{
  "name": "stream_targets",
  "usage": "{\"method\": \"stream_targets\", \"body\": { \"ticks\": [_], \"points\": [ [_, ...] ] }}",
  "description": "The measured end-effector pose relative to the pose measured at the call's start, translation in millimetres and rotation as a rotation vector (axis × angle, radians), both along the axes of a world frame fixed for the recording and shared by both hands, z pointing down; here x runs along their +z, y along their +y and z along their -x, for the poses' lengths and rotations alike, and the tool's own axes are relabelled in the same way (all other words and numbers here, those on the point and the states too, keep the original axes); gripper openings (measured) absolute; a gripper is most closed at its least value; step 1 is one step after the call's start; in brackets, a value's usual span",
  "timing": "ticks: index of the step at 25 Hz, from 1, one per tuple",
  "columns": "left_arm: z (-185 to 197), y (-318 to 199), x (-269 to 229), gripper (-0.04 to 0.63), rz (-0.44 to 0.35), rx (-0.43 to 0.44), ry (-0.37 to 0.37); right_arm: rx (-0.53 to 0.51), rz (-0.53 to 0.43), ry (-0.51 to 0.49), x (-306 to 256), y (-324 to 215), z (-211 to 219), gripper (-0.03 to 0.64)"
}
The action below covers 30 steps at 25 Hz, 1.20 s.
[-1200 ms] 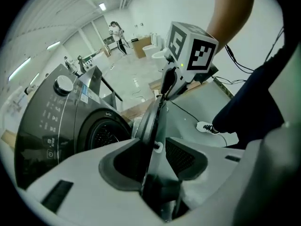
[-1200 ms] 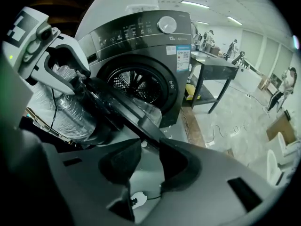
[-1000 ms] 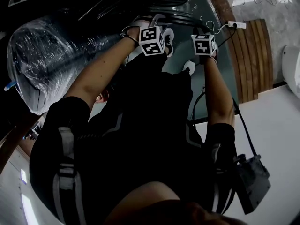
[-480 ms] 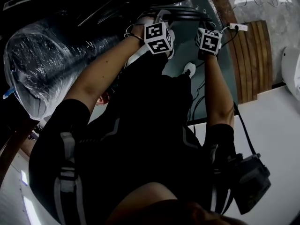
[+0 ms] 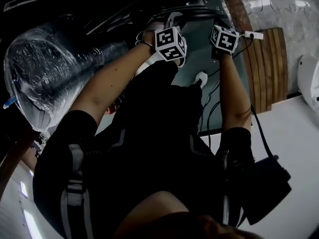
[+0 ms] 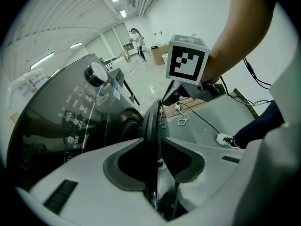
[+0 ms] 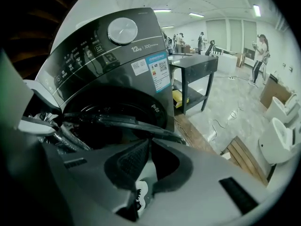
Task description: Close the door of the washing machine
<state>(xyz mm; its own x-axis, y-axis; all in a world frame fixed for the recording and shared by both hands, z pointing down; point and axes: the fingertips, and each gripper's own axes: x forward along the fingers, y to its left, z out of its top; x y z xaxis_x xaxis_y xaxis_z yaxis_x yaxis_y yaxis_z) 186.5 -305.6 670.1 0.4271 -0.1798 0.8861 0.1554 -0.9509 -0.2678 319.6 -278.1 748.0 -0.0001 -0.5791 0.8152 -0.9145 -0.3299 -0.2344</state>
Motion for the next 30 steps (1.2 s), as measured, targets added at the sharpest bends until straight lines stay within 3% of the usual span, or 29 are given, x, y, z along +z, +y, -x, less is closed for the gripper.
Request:
{"method": "stream_targets", "body": {
  "ticks": [13, 22, 30],
  "points": [
    [-2.7, -35.0, -7.3, 0.089, 0.034, -0.104, 0.032, 0.007, -0.005, -0.001, 9.6, -48.9, -9.6, 0.021],
    [-1.0, -49.8, -9.9, 0.089, 0.046, -0.169, 0.066, 0.036, -0.07, -0.068, 5.4, -85.5, -9.4, 0.005],
    [0.7, -52.5, -13.9, 0.083, 0.069, -0.227, 0.078, 0.079, -0.051, -0.116, 7.7, -86.6, -10.8, 0.003]
  ]
}}
